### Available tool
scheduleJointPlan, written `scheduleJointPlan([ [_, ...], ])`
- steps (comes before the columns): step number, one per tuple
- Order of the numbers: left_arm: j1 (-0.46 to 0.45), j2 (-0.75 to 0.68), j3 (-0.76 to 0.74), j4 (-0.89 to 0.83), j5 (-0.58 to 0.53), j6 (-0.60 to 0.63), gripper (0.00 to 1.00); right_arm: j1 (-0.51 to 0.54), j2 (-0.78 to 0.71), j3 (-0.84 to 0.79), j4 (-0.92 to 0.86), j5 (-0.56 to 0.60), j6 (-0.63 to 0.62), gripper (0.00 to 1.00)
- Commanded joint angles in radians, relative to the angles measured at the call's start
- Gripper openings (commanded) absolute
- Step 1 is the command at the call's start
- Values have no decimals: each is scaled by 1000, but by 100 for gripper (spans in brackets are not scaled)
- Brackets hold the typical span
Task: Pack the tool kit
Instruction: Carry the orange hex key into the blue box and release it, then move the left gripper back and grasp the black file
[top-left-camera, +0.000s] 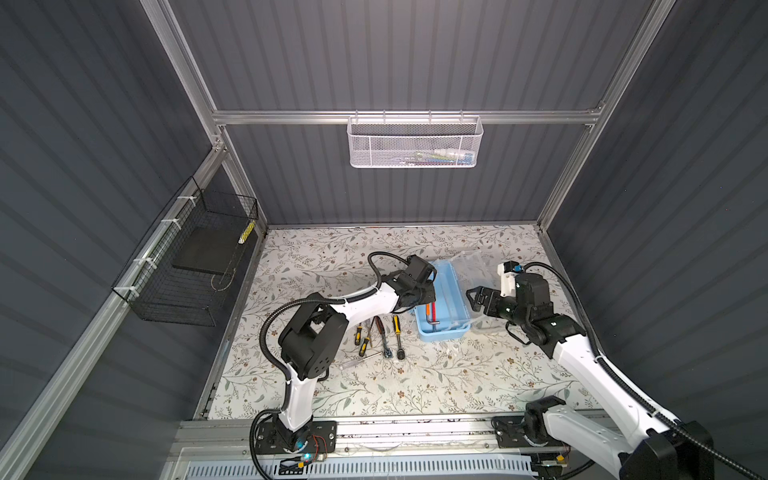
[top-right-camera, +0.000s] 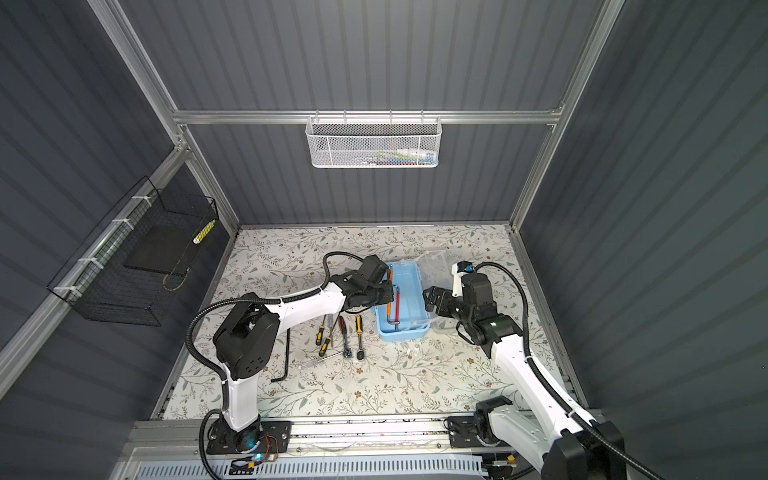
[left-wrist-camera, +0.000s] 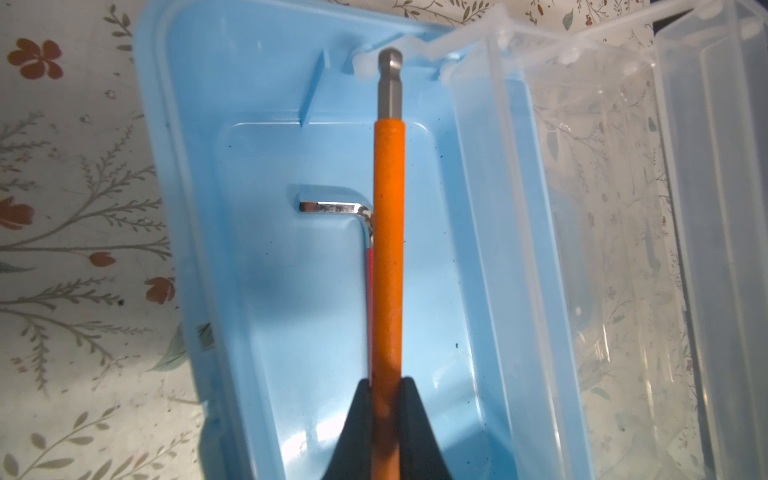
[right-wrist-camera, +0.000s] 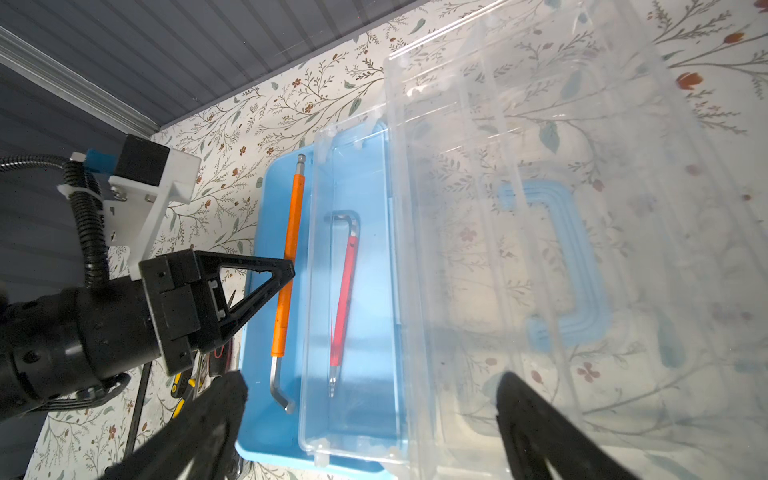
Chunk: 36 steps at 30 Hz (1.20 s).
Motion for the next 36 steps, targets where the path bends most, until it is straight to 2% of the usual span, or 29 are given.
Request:
scheduleJointPlan([
  [1, -6, 7, 41, -15, 12, -3, 13, -4, -4, 0, -14, 13, -15, 96],
  [9, -6, 1, 51, -32, 10, 3, 29, -3, -9, -1, -19, 16, -17, 95],
  [14, -6, -31, 39, -34, -11, 6, 34, -3, -12, 0, -20, 15, -18, 95],
  [20, -6, -117, -3, -67, -96, 22, 57, -3, -15, 2, -16, 8, -14, 95],
  [27, 1, -297, -175, -161, -284, 35, 89, -2, -27, -7, 1, 1, -8, 94],
  [30, 47, -376, -255, -236, -316, 5, 93, -2, -17, -5, 7, -8, -3, 94],
  [36, 193, -590, -503, -335, -366, -70, 93, 0, -2, -9, 18, -11, 1, 94],
])
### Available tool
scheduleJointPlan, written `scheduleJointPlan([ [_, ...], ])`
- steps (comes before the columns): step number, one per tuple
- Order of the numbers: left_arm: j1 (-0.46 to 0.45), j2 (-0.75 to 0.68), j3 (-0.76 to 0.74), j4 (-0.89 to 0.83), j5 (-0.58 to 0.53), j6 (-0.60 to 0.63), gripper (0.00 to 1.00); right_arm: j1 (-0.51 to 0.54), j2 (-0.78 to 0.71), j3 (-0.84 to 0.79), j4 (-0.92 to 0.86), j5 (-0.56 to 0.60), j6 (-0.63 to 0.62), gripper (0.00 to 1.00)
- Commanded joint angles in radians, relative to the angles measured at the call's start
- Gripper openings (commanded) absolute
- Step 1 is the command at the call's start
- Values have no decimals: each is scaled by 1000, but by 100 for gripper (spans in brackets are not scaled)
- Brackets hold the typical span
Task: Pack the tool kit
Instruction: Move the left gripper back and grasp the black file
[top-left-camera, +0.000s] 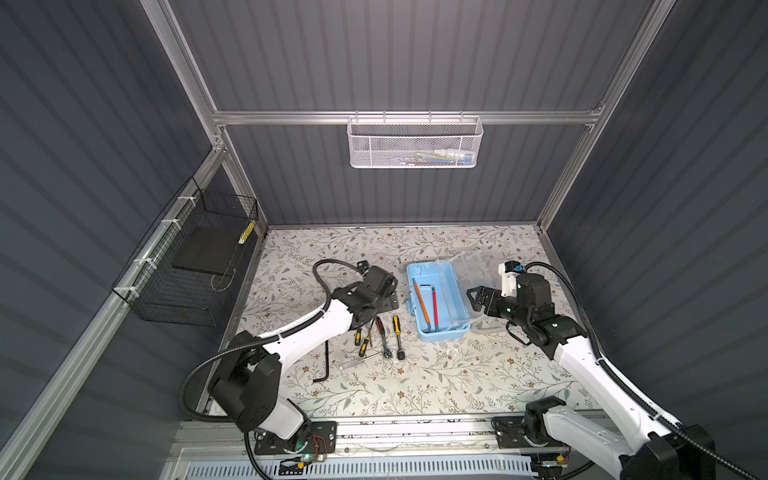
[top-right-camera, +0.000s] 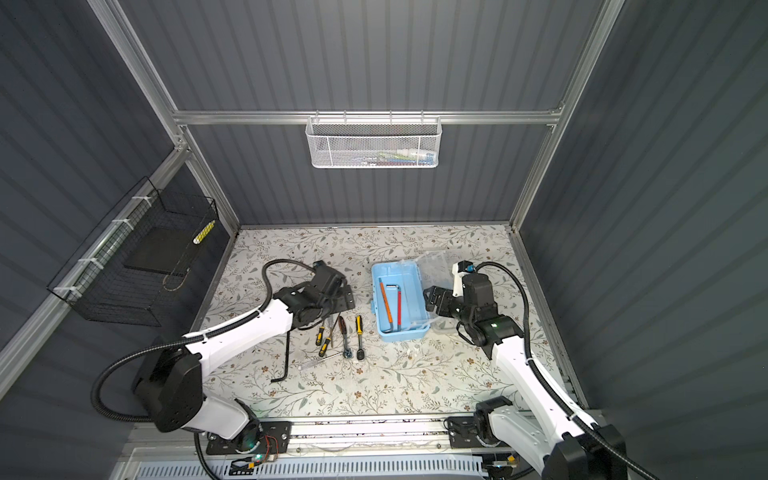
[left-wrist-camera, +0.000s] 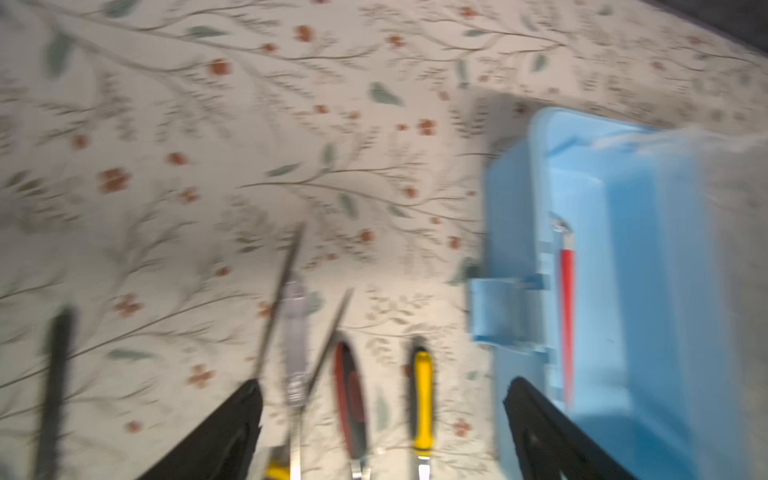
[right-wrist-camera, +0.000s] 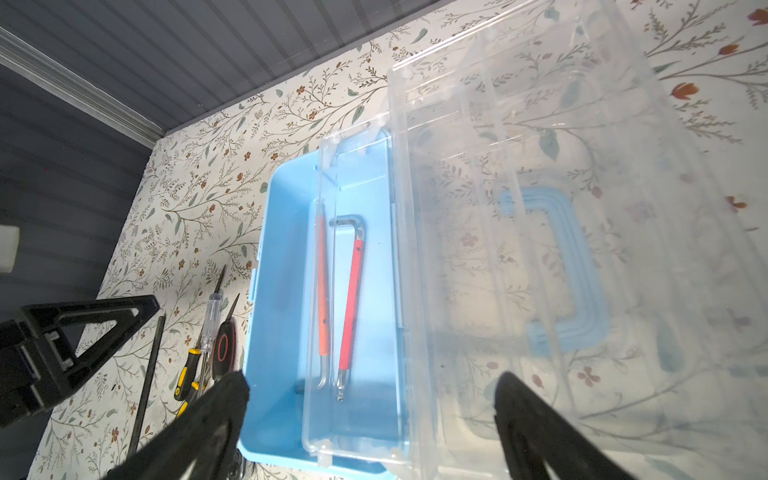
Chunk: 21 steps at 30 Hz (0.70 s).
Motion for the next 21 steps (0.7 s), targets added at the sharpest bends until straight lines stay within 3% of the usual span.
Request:
scheduleJointPlan([
  [1, 59, -109, -107, -128, -74, -57, 93, 0, 8, -8, 14, -8, -2, 94],
  [10, 151, -192, -315, -153, -76, -112, 90, 0, 39, 7, 19, -29, 5, 94],
  [21, 180, -194, -482, -47, 0, -121, 59, 0, 33, 1, 6, -9, 2, 94],
])
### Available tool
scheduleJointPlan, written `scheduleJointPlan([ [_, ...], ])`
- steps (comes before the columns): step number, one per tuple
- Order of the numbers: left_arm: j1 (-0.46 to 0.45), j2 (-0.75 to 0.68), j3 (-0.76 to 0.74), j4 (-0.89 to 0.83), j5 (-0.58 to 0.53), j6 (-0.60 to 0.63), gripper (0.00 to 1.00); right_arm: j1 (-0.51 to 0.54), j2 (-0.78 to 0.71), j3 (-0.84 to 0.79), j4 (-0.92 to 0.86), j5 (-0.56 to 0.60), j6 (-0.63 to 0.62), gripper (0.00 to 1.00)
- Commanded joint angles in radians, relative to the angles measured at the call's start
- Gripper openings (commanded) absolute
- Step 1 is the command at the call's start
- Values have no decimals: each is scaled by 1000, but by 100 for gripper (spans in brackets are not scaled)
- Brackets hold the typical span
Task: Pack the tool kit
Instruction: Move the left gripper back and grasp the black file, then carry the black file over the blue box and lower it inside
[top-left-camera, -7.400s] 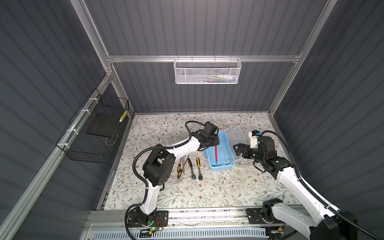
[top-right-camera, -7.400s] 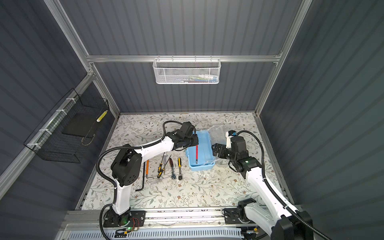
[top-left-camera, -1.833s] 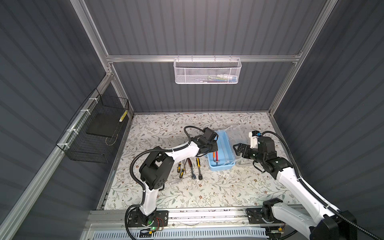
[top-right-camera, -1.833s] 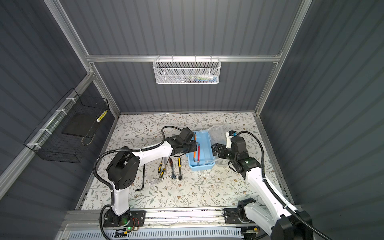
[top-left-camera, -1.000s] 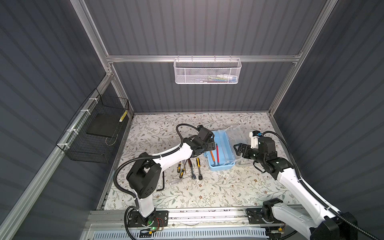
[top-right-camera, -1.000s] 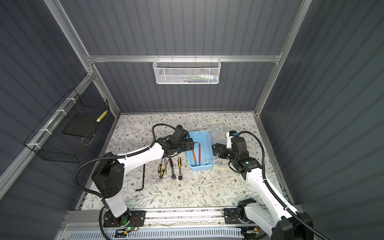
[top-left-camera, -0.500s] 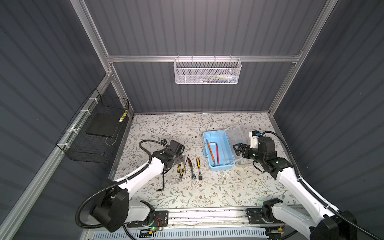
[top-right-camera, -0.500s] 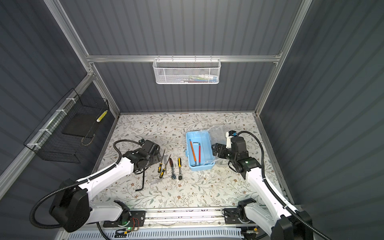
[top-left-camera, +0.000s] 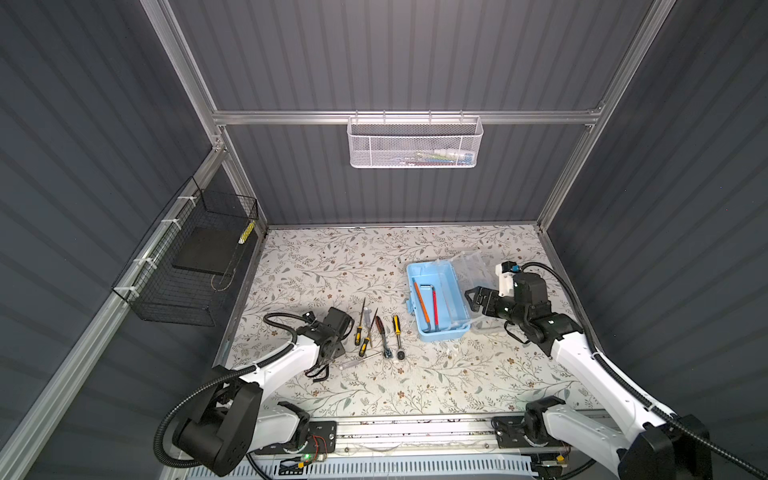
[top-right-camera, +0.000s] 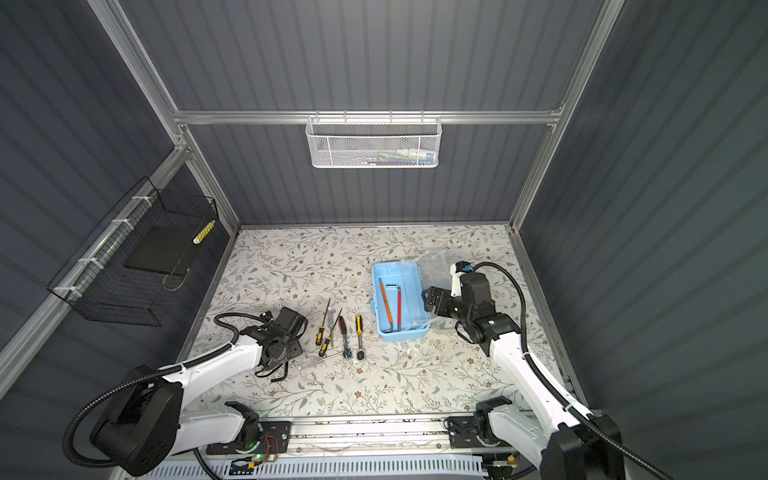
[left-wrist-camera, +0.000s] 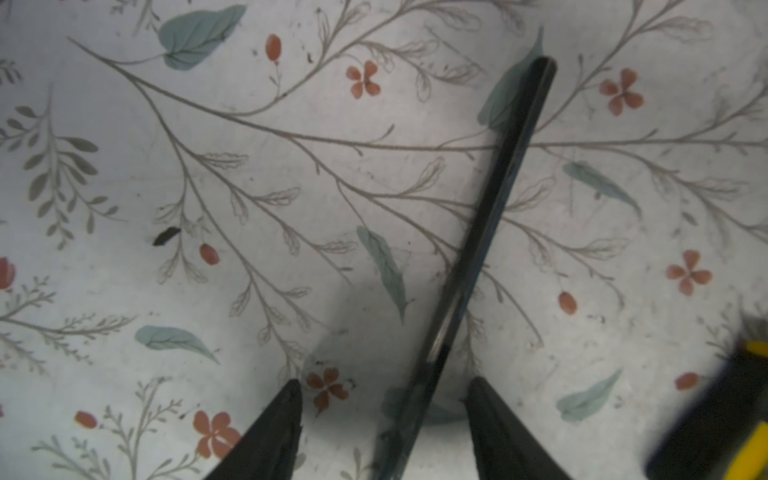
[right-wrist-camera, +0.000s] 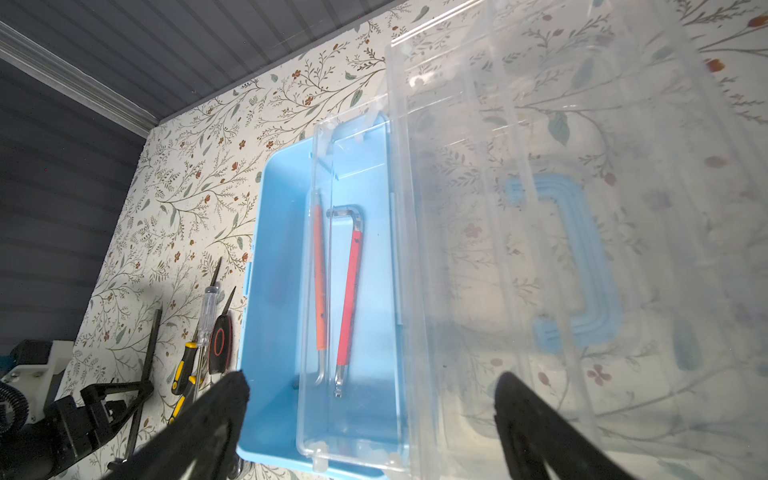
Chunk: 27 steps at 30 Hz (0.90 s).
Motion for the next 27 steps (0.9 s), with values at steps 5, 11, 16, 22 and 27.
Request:
scheduleJointPlan([
  [5, 5, 29, -32, 52, 60, 22, 41, 0, 2, 2, 1, 8, 6, 94],
  [11, 6, 63, -44, 105, 96, 53, 19, 0, 1, 2, 0, 15, 6, 94],
  [16, 6, 83, -30, 142, 122, 93, 7, 0, 2, 6, -5, 19, 5, 94],
  [22, 6, 72, -7, 151, 133, 139, 1, 0, 0, 8, -7, 21, 6, 94],
  [27, 6, 13, 21, 102, 108, 171, 0, 0, 0, 5, -8, 21, 9, 94],
])
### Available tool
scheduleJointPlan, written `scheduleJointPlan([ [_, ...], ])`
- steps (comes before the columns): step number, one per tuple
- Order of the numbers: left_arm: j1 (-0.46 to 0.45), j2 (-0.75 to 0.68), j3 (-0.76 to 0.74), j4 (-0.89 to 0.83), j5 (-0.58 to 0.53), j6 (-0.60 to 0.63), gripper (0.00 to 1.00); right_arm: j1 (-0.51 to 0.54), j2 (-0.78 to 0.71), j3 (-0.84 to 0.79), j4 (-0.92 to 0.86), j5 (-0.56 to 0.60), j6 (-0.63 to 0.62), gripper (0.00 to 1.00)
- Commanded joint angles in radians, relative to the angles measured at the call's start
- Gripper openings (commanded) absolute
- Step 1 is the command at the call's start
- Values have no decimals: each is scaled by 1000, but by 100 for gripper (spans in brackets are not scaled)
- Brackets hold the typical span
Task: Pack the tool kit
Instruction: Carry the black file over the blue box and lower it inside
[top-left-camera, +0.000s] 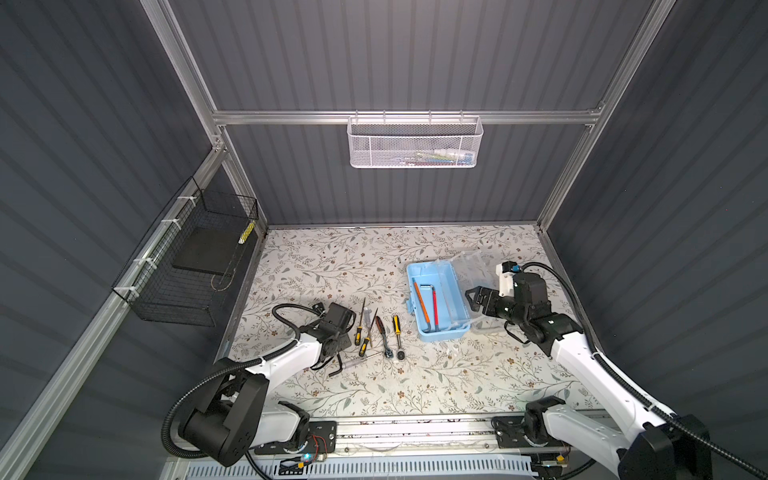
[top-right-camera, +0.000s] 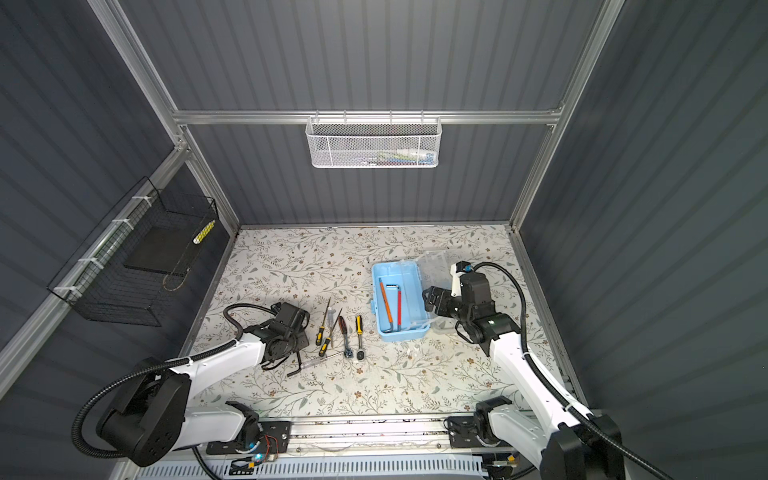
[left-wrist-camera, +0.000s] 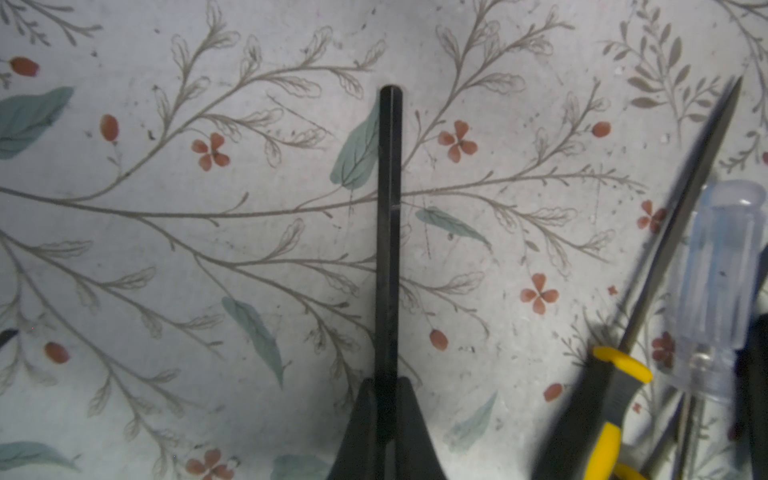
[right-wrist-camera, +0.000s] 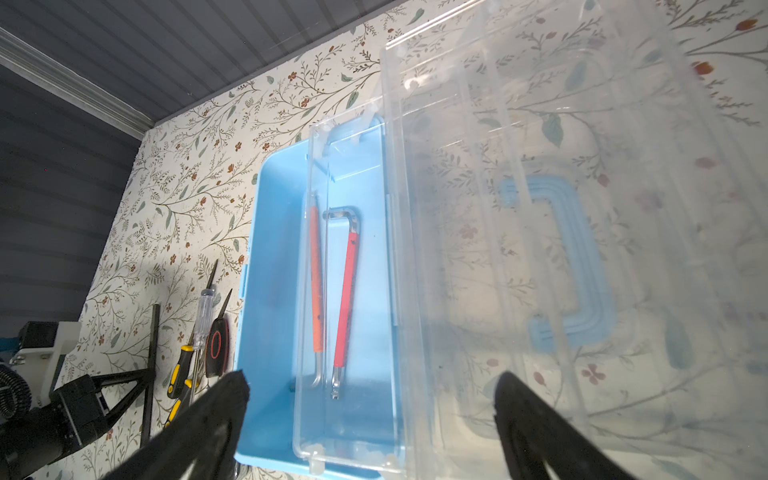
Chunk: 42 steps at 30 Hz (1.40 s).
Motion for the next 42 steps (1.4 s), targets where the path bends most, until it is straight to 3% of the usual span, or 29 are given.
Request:
scheduleJointPlan([
  [1, 3, -41, 25, -91, 30, 48, 0, 0, 0, 6, -6, 9, 9, 94],
  [13, 1, -178, 138, -246, -46, 88, 0, 0, 6, 3, 7, -5, 23, 94],
  [22, -4, -145, 251, -112, 92, 75, 0, 1, 5, -2, 17, -17, 25, 94],
  [32, -195, 139, 524, 63, 119, 95, 0, 1, -1, -4, 16, -17, 27, 93],
  [42, -292, 418, 782, 189, 203, 69, 0, 0, -44, -19, -26, 24, 4, 94],
])
